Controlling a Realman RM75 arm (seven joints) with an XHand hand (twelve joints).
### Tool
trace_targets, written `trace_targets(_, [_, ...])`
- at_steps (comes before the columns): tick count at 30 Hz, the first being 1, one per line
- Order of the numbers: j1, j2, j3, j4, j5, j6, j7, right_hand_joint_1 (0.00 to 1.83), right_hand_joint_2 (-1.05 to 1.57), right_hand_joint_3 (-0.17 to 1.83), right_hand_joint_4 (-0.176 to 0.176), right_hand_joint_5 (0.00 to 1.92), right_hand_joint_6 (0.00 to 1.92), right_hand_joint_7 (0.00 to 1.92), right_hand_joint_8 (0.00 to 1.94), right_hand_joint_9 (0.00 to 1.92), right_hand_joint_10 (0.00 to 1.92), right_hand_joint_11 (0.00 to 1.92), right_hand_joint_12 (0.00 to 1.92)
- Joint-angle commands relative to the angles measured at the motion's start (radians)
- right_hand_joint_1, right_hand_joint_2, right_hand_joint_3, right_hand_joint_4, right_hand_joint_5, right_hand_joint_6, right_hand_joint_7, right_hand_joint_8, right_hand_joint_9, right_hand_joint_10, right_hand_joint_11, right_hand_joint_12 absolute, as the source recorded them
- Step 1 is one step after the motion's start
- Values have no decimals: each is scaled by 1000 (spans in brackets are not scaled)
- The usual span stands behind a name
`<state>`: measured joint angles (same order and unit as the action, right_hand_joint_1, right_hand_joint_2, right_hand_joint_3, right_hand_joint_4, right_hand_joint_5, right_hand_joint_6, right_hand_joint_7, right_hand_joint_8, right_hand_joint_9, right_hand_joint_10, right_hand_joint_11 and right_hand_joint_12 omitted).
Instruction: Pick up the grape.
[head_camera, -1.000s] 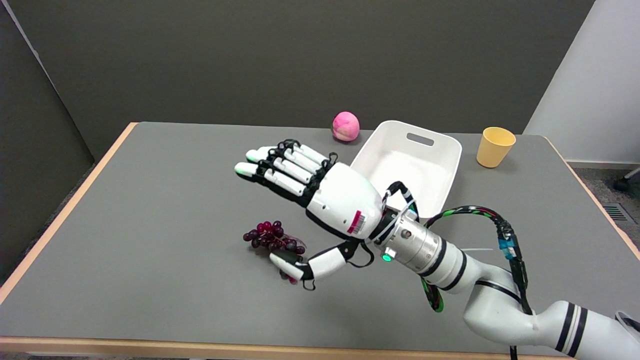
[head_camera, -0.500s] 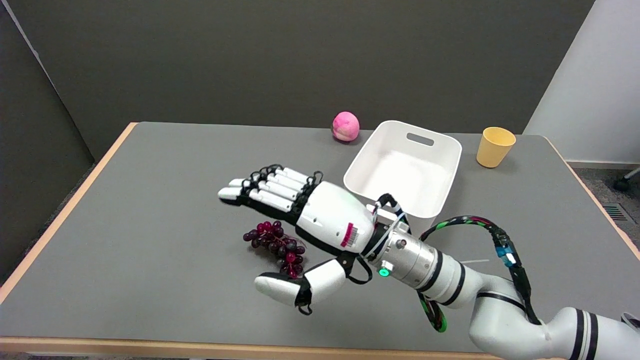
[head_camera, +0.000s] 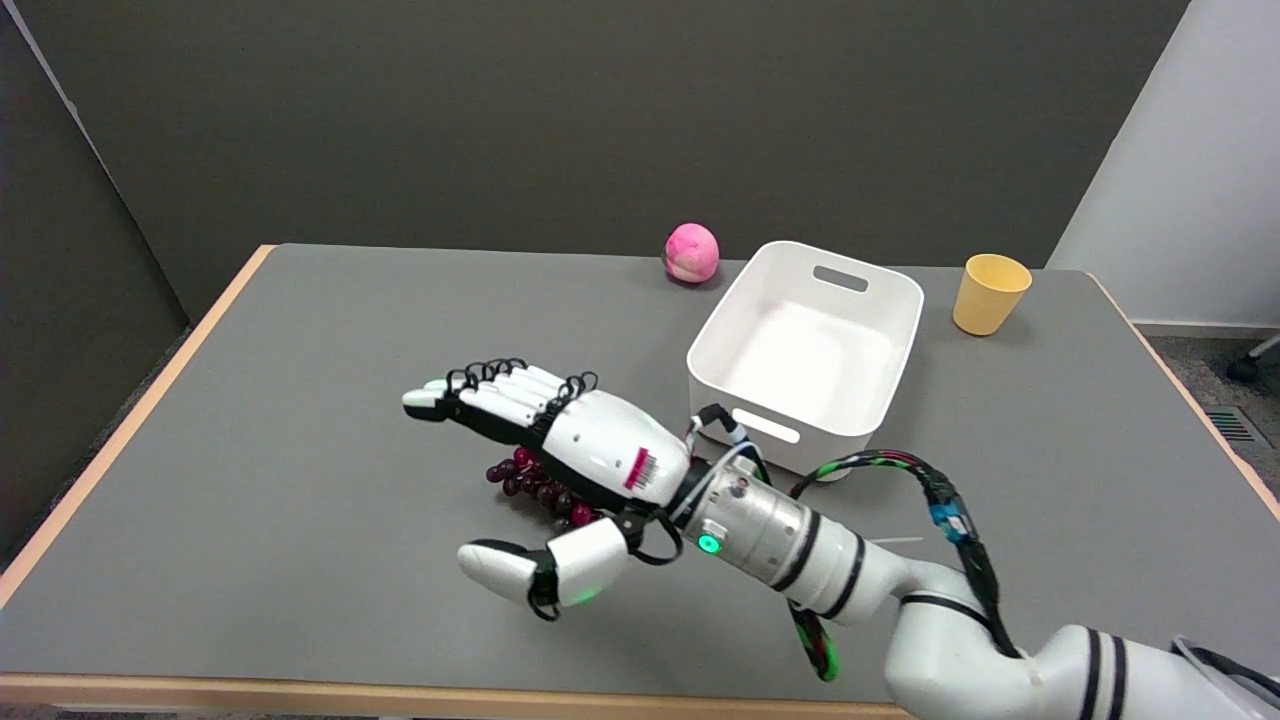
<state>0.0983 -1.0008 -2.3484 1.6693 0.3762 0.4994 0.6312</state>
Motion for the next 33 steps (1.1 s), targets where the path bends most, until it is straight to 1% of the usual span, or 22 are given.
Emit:
trace_targets(1, [153, -178, -1, -241, 58, -76, -172, 368, 628, 963, -11, 85, 306, 115, 283, 49, 636, 58, 1131])
trace_targets(3, [152, -197, 9, -264, 58, -69, -293, 393, 627, 960, -23, 80, 299, 108, 271, 32, 635, 42, 1119])
trace_targets(4, [151, -201, 12, -271, 59, -68, -325, 404, 625, 958, -27, 77, 299, 104, 267, 26, 634, 35, 1114])
trace_targets(6, [145, -210, 19, -290, 79, -65, -378, 408, 624, 957, -28, 76, 299, 103, 267, 24, 632, 32, 1111])
trace_targets(8, [142, -213, 16, -320, 134, -58, -420, 411, 622, 954, -37, 75, 306, 102, 276, 22, 634, 26, 1105])
trace_targets(14, [141, -217, 11, -403, 267, -46, -540, 409, 619, 952, -46, 76, 313, 105, 292, 19, 644, 23, 1105])
trace_targets(17, [146, -220, 12, -435, 324, -46, -614, 443, 659, 837, -54, 90, 313, 123, 275, 24, 648, 1, 1169])
trace_targets(19, [147, -220, 11, -446, 345, -46, -653, 446, 662, 823, -56, 94, 314, 128, 277, 23, 655, -1, 1181])
trace_targets(21, [142, -220, 12, -454, 358, -45, -701, 399, 622, 934, -65, 89, 348, 116, 325, 14, 665, 24, 1134])
trace_targets(23, [131, -220, 20, -454, 360, -45, -755, 390, 610, 938, -68, 88, 366, 119, 344, 16, 678, 30, 1154])
trace_targets(25, [115, -222, 31, -454, 375, -37, -785, 390, 610, 937, -71, 90, 373, 122, 347, 16, 681, 32, 1161])
trace_targets(28, [103, -218, 36, -448, 397, -19, -801, 455, 624, 856, -79, 122, 356, 156, 328, 35, 711, 13, 1248])
trace_targets(30, [96, -215, 36, -440, 400, -9, -802, 453, 650, 808, -83, 140, 353, 186, 329, 48, 736, 35, 1242])
trace_targets(33, [81, -207, 37, -417, 395, 0, -802, 457, 649, 809, -83, 146, 358, 203, 341, 60, 752, 46, 1254])
